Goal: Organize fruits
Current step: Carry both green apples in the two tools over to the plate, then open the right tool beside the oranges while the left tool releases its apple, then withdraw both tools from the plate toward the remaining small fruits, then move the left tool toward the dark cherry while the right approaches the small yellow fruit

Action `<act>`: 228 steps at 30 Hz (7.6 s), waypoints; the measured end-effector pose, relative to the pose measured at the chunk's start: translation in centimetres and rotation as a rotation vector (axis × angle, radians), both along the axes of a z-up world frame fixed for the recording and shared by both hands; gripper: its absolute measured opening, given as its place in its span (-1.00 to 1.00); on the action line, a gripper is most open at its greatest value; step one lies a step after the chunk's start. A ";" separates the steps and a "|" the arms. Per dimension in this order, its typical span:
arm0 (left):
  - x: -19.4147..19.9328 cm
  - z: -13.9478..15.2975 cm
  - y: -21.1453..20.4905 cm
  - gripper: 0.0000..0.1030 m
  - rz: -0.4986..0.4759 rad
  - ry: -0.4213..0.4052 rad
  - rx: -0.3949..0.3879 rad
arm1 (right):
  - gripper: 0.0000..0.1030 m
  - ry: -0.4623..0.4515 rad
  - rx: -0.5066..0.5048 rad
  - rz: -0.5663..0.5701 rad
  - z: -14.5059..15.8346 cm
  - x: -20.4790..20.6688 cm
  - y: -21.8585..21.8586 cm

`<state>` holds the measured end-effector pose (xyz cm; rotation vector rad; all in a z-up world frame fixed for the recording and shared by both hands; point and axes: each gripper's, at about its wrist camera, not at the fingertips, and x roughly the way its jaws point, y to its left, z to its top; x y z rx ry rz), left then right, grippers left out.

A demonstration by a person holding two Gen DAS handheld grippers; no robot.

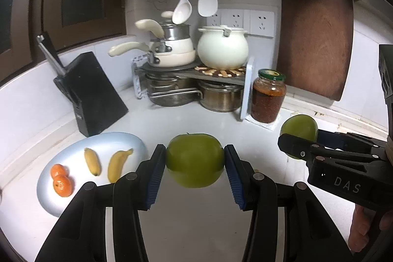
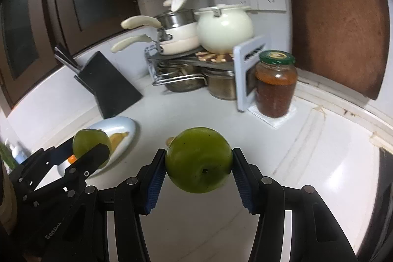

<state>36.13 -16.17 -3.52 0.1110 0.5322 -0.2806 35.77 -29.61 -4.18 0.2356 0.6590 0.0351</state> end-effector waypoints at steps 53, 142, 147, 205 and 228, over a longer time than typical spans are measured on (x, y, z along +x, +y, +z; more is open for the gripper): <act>-0.5 1.2 17.5 -0.08 0.358 -0.048 0.014 | 0.05 -0.079 0.015 0.374 2.7 7.0 18.4; 7.5 -10.9 27.8 0.11 0.322 0.183 0.095 | 0.09 0.170 -0.056 0.508 -8.0 16.9 31.3; 6.6 -9.6 27.2 0.26 0.326 0.139 0.114 | 0.09 0.162 -0.043 0.487 -7.3 16.1 30.5; -4.2 3.2 8.1 0.98 0.118 -0.166 0.061 | 0.60 -0.131 -0.118 -0.088 4.6 -2.6 7.1; -1.3 -0.3 3.0 0.87 -0.006 -0.080 0.079 | 0.60 -0.008 -0.111 -0.213 0.3 -2.4 2.0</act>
